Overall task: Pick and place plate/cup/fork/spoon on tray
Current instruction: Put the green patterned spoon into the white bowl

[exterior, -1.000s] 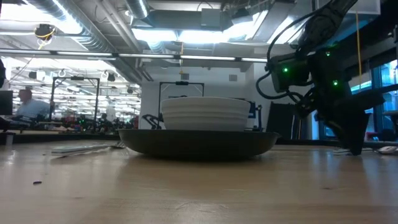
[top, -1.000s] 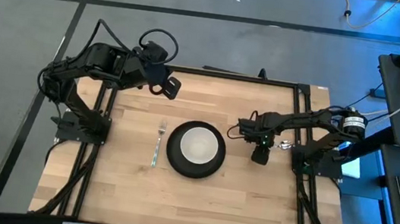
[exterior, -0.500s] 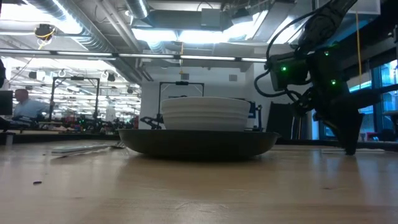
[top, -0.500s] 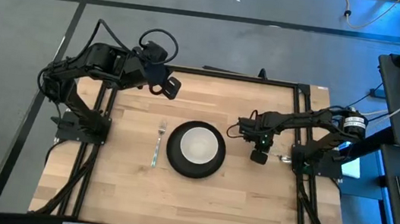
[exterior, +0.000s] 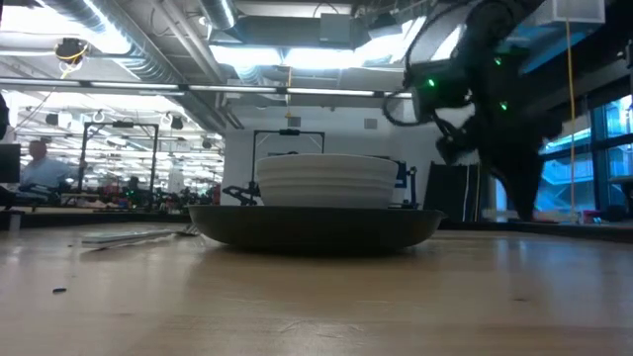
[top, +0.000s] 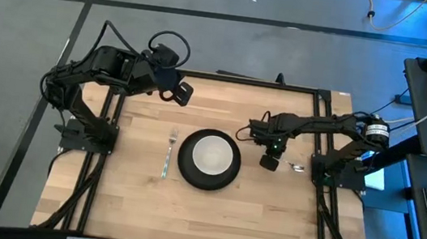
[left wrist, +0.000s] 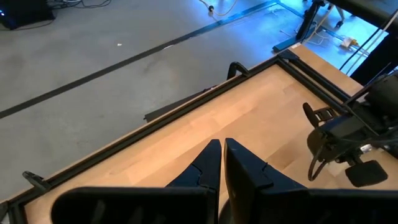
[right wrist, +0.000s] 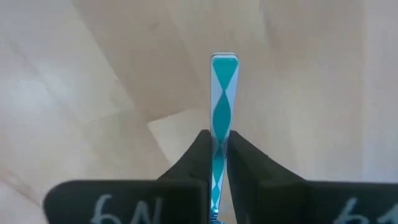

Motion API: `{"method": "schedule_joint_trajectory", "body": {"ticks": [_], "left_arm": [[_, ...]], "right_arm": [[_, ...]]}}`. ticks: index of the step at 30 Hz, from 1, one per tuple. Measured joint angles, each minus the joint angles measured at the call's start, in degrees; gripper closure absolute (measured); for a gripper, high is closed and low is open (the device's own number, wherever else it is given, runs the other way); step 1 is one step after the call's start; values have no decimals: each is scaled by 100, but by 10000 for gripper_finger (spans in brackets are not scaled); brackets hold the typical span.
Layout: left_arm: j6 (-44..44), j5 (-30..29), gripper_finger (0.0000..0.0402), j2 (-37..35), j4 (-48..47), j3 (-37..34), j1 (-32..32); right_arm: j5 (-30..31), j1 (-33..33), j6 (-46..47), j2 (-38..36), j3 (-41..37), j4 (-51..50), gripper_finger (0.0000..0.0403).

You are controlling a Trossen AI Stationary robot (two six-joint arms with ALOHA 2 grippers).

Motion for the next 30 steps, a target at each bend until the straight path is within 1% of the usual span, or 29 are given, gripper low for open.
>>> {"method": "schedule_joint_trajectory", "body": {"ticks": [7,12,15,18,22,24,27,30], "left_arm": [[-1,0,388,0,0,-1,0],[1,0,388,0,0,-1,-1],[1,0,388,0,-84,-1,-2],[3,-31,388,0,-287,-1,2],[8,-89,388,-18,-622,-1,61],[4,-182,388,-46,-792,-2,103],[-1,-236,388,-111,-800,-3,179],[-2,-252,388,-176,-802,-3,254]], "right_arm": [[37,0,-3,-4,1086,-119,374],[442,0,-94,-4,2012,-279,374],[535,0,-140,-4,2584,-184,374],[527,0,-150,-9,3065,163,374],[238,0,-265,-11,3498,906,374],[22,0,-279,-11,3584,1336,374],[-316,0,-273,-11,3607,1960,374],[-424,13,-225,-11,3607,2313,374]]}}
